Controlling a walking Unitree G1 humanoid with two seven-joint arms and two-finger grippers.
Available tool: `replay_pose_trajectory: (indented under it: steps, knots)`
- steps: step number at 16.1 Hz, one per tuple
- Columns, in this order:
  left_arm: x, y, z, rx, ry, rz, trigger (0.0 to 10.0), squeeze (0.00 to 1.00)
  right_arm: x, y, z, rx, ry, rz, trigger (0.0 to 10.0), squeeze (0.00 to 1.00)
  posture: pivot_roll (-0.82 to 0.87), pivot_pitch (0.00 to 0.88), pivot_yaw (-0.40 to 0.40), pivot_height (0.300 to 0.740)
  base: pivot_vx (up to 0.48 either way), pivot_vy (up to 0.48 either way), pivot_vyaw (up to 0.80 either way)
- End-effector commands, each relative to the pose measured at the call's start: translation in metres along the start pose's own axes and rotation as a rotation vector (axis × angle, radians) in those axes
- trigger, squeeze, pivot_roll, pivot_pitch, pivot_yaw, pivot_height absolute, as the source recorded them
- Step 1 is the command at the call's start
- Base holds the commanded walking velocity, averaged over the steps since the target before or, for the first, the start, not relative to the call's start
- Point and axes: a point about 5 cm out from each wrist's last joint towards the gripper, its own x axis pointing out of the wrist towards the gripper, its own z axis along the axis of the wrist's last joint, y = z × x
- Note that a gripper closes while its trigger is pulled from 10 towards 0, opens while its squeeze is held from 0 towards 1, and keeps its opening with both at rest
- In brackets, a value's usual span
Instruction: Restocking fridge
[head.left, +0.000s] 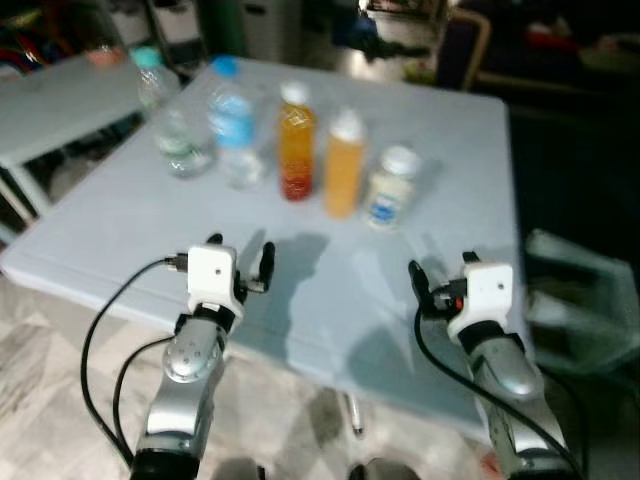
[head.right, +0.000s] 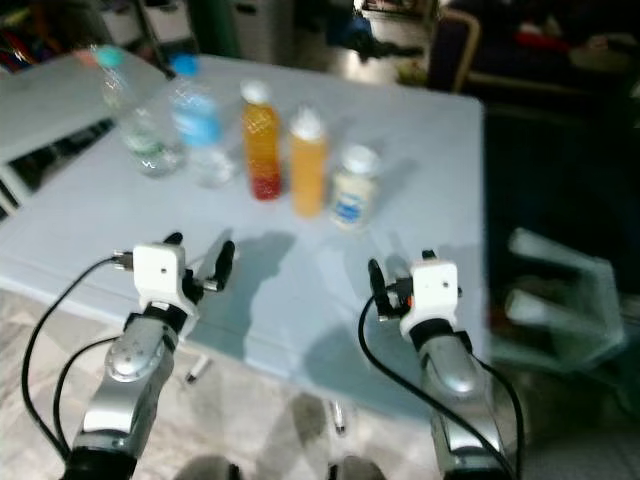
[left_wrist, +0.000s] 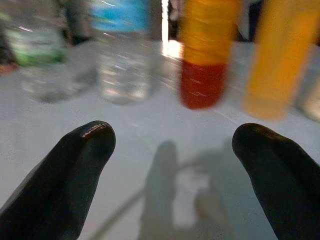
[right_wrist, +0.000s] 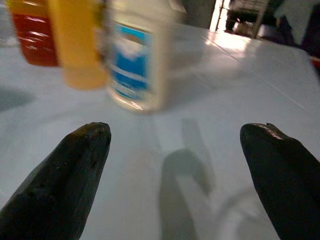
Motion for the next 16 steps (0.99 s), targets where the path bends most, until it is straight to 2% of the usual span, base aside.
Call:
replay_pose_trajectory:
  steps: [1, 6, 9, 12, 16]
  knots:
    - [-0.003, 0.008, -0.003, 0.014, 0.014, 0.027, 10.0, 0.0, 0.002, 0.007, 0.003, 0.007, -0.015, 0.009, 10.0, 0.0, 0.03, 0.093, -0.023, 0.74, 0.0, 0.0, 0.0]
    - [-0.003, 0.01, -0.002, 0.024, 0.017, 0.026, 10.0, 0.0, 0.007, 0.004, 0.009, -0.008, -0.048, -0.018, 10.0, 0.0, 0.04, 0.092, -0.022, 0.74, 0.0, 0.0, 0.0]
    - [-0.003, 0.011, -0.001, 0.026, 0.015, 0.025, 10.0, 0.0, 0.01, -0.002, 0.02, -0.051, -0.097, -0.067, 10.0, 0.0, 0.04, 0.094, -0.018, 0.74, 0.0, 0.0, 0.0]
    - [-0.002, 0.01, 0.0, 0.028, 0.015, 0.019, 10.0, 0.0, 0.019, -0.01, 0.035, -0.07, -0.154, -0.104, 10.0, 0.0, 0.04, 0.106, -0.01, 0.74, 0.0, 0.0, 0.0]
    - [-0.002, 0.013, 0.001, 0.038, 0.012, 0.015, 10.0, 0.0, 0.043, -0.013, 0.059, -0.067, -0.219, -0.056, 10.0, 0.0, 0.06, 0.113, -0.002, 0.74, 0.0, 0.0, 0.0]
